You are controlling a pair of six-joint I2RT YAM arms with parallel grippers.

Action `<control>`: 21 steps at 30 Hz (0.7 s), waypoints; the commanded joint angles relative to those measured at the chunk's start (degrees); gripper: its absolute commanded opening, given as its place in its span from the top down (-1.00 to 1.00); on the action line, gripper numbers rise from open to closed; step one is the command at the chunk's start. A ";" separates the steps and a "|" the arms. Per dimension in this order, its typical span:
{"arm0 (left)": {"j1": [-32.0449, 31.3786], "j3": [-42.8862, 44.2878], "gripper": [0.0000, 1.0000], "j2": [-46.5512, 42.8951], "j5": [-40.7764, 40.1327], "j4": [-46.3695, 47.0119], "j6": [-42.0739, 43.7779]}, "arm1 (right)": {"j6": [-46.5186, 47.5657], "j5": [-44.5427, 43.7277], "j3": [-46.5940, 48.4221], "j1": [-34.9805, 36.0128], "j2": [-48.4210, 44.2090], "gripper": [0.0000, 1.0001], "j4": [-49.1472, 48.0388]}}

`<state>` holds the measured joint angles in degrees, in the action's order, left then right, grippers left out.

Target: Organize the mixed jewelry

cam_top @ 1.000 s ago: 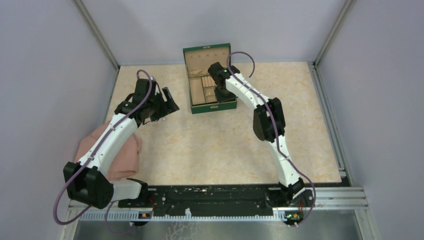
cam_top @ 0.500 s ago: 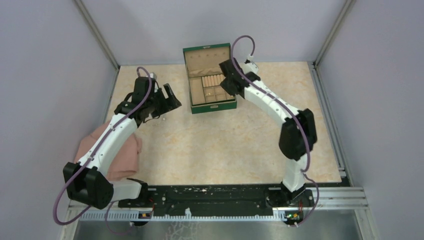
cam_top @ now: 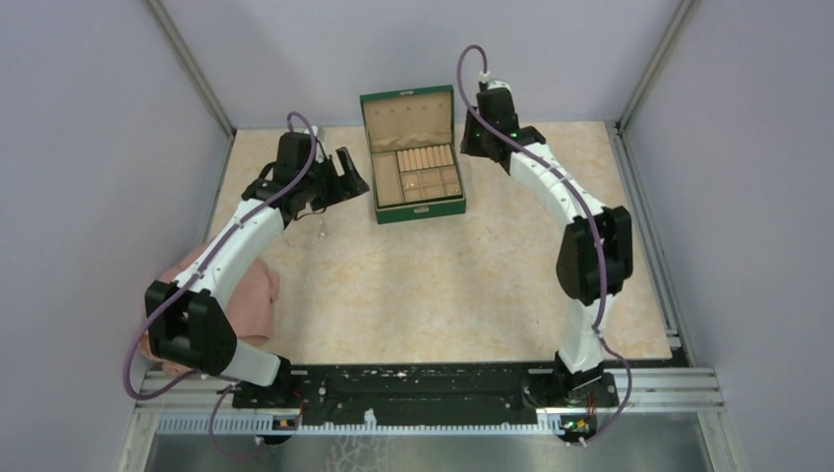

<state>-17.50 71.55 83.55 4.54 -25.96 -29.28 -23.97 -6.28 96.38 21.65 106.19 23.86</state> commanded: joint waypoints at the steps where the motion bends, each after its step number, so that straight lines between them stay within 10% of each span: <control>1: 0.09 1.84 -0.74 -0.39 -0.19 2.16 1.42 | 12.09 4.08 11.85 1.09 8.42 0.41 6.81; 21: 0.09 2.14 -0.75 1.65 -3.04 1.46 0.58 | 17.31 6.00 14.25 1.29 18.04 0.39 5.63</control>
<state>-17.50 71.57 84.05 2.09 -25.45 -28.67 -8.05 -1.15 109.49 22.52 122.65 30.96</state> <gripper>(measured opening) 0.877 0.313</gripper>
